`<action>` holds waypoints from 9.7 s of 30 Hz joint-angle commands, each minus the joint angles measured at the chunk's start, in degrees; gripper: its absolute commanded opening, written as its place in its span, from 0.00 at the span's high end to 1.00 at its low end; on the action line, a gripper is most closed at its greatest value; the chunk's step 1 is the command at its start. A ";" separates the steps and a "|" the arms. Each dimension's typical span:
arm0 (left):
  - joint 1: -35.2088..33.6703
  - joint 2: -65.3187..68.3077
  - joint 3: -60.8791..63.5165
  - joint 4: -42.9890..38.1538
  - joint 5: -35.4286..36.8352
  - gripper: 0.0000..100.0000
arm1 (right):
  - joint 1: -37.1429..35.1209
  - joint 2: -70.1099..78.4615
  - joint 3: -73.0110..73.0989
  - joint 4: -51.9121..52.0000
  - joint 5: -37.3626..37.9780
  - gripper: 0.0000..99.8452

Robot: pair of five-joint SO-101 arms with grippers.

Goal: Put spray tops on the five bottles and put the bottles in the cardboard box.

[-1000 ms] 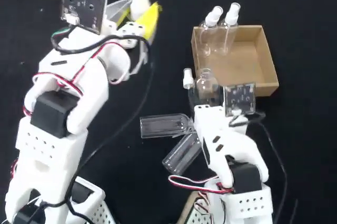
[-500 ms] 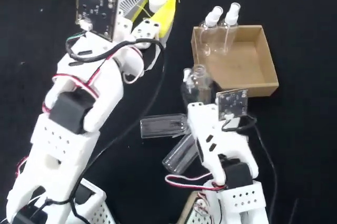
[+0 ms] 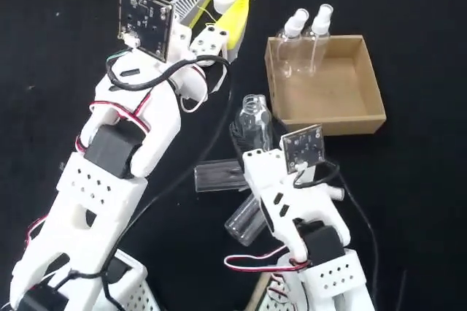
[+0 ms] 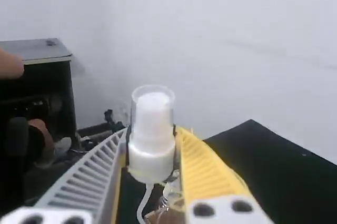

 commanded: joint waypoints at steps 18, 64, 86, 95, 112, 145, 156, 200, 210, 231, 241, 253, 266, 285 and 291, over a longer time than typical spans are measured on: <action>9.45 -16.97 8.04 0.26 0.70 0.97 | 1.76 -1.19 0.31 -5.63 -0.18 0.99; 10.95 -7.56 -5.41 15.38 0.35 0.97 | 1.76 -17.71 8.57 -5.45 0.09 0.99; 7.60 -13.27 3.30 3.43 0.44 0.97 | 1.76 -17.71 9.19 -5.71 0.09 0.99; 8.04 -11.87 -0.22 8.97 0.70 0.97 | 1.76 -17.71 9.19 -5.71 0.09 0.99; 8.04 -4.92 -5.49 13.36 0.70 0.97 | 1.85 -17.71 9.19 -5.63 0.09 0.99; 10.24 -3.78 -12.62 23.12 0.79 0.97 | 1.85 -17.71 9.19 -5.71 0.09 0.99; 10.42 -3.78 -9.01 18.73 0.79 0.97 | 2.02 -17.63 8.92 -5.71 0.09 0.99; 11.74 -2.37 14.90 8.62 0.70 0.89 | 4.75 -17.63 5.67 -5.36 0.00 0.99; 4.79 -19.34 22.90 8.53 0.79 0.70 | 4.92 -17.63 5.85 -5.36 0.00 0.99; -30.37 -47.12 59.56 3.60 0.70 0.71 | 5.10 -17.63 7.78 -5.10 0.09 0.99; -30.81 -46.51 83.74 -21.71 6.86 0.85 | 13.36 -17.63 7.78 -3.25 0.09 0.99; -30.81 -47.56 83.91 -14.77 7.38 0.86 | 21.10 -17.63 7.52 -2.90 0.09 0.99; -30.73 -47.03 83.91 -14.68 7.21 0.86 | 24.53 -17.63 4.44 -2.81 0.00 0.99; -30.55 -47.47 83.91 -12.84 7.21 0.86 | 47.91 -17.63 -0.22 -5.89 15.65 0.99; -30.55 -47.47 83.91 -12.84 7.21 0.86 | 52.13 -17.54 0.57 -10.90 14.15 0.99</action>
